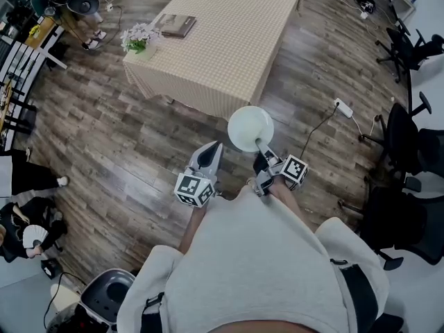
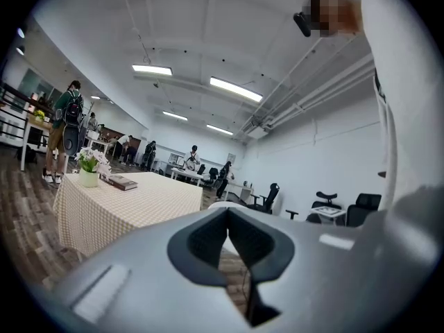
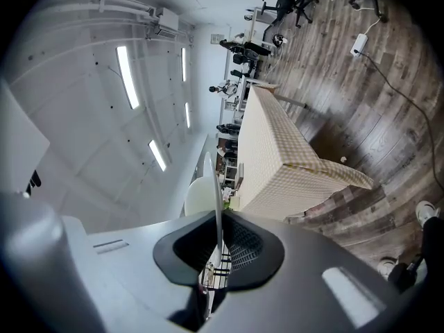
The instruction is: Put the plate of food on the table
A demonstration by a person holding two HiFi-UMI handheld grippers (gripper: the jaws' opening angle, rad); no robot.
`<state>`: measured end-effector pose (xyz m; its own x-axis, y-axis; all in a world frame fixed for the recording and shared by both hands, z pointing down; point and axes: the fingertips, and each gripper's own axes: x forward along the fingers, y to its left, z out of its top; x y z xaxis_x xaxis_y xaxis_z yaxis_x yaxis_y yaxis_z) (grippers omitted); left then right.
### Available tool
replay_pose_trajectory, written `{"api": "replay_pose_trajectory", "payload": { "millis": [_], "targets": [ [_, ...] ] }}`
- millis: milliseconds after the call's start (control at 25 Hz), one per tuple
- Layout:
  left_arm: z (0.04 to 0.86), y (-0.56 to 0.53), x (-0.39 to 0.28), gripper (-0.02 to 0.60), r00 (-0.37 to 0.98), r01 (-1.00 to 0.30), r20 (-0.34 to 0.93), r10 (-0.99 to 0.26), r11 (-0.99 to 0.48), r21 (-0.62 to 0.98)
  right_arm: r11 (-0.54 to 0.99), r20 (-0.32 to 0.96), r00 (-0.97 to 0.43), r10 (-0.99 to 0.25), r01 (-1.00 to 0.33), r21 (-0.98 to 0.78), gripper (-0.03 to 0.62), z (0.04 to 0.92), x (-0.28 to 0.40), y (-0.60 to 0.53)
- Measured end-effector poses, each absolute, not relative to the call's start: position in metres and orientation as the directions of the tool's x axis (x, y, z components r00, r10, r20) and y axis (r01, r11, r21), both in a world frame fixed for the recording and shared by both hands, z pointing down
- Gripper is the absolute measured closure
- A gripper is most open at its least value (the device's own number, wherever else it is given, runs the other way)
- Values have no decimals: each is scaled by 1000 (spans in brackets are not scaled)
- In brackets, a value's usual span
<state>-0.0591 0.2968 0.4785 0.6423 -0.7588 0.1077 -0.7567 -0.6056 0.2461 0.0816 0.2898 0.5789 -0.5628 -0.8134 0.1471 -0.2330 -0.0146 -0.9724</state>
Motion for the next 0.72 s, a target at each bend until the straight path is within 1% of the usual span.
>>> {"api": "replay_pose_trajectory", "payload": {
  "millis": [160,280,520,640,720],
  "targets": [
    [481,293,-45,572,635,-763,113,-765,-598,245,-25,151,-574,-805,-222,-975,572,582,93,285],
    [482,288,-35,573,626,-771,119,-771,-589,243,-1,120,-591,-798,-198,-980,572,577,100,277],
    [488,283,-8,572,604,-790,130,-787,-567,233,-9,147,-621,-770,-220,-975,572,586,124,271],
    [491,284,4,573,593,-798,135,-794,-557,231,21,99,-636,-765,-179,-984,571,583,134,267],
    [493,284,8,572,589,-801,141,-796,-553,229,21,101,-642,-760,-180,-983,572,585,138,264]
  ]
}}
